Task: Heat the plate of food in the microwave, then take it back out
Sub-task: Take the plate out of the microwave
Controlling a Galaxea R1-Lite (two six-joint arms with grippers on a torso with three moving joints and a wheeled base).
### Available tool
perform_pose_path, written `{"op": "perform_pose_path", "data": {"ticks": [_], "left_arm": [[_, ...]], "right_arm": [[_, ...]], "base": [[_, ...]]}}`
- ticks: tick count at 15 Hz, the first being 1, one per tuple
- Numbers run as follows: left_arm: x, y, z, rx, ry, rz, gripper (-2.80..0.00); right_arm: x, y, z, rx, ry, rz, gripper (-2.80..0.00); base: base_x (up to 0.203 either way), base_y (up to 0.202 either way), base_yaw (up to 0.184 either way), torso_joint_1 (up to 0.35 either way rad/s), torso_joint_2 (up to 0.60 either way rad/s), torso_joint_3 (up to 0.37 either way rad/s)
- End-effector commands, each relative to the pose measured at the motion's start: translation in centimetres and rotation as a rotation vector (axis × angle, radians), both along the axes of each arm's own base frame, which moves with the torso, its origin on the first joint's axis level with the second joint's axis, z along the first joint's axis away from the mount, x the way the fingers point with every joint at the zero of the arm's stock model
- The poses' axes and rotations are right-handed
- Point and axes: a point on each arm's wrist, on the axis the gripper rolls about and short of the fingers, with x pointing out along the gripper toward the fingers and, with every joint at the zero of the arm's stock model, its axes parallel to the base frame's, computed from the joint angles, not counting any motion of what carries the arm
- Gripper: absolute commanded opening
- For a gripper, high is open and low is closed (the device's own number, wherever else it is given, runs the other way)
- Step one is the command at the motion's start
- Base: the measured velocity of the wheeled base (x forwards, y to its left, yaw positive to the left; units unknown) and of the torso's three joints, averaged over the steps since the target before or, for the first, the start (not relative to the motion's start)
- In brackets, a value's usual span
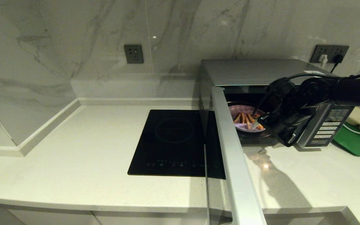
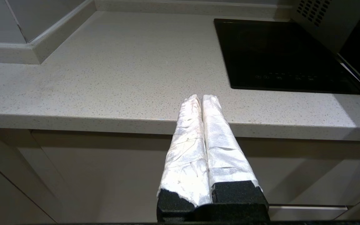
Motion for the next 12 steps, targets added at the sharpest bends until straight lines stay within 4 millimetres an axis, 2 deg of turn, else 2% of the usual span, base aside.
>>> {"op": "perform_pose_path", "data": {"ticks": [1, 3, 5, 12], "left_arm": [[0.0, 0.0, 0.0, -0.001, 0.000, 0.000, -2.80], [0.0, 0.0, 0.0, -0.001, -0.001, 0.000, -2.80], [0.0, 0.0, 0.0, -0.001, 0.000, 0.000, -2.80], [0.0, 0.0, 0.0, -0.001, 0.000, 0.000, -2.80]], "right_arm": [[0.1, 0.0, 0.0, 0.002, -0.007, -0.007, 0.00], [0.9, 0.1, -1.6, -0.009, 0.014, -0.012, 0.00], [1.2, 0.2, -2.4, -0.010, 0.027, -0.012, 0.00], [1.0, 0.0, -1.4, -0.001, -0.003, -0.014, 0.00]], "base": [[0.000, 0.000, 0.000, 0.000, 0.00, 0.000], [0.000, 0.000, 0.000, 0.000, 0.00, 0.000], [0.000, 0.000, 0.000, 0.000, 0.00, 0.000], [0.000, 0.000, 0.000, 0.000, 0.00, 0.000]]}}
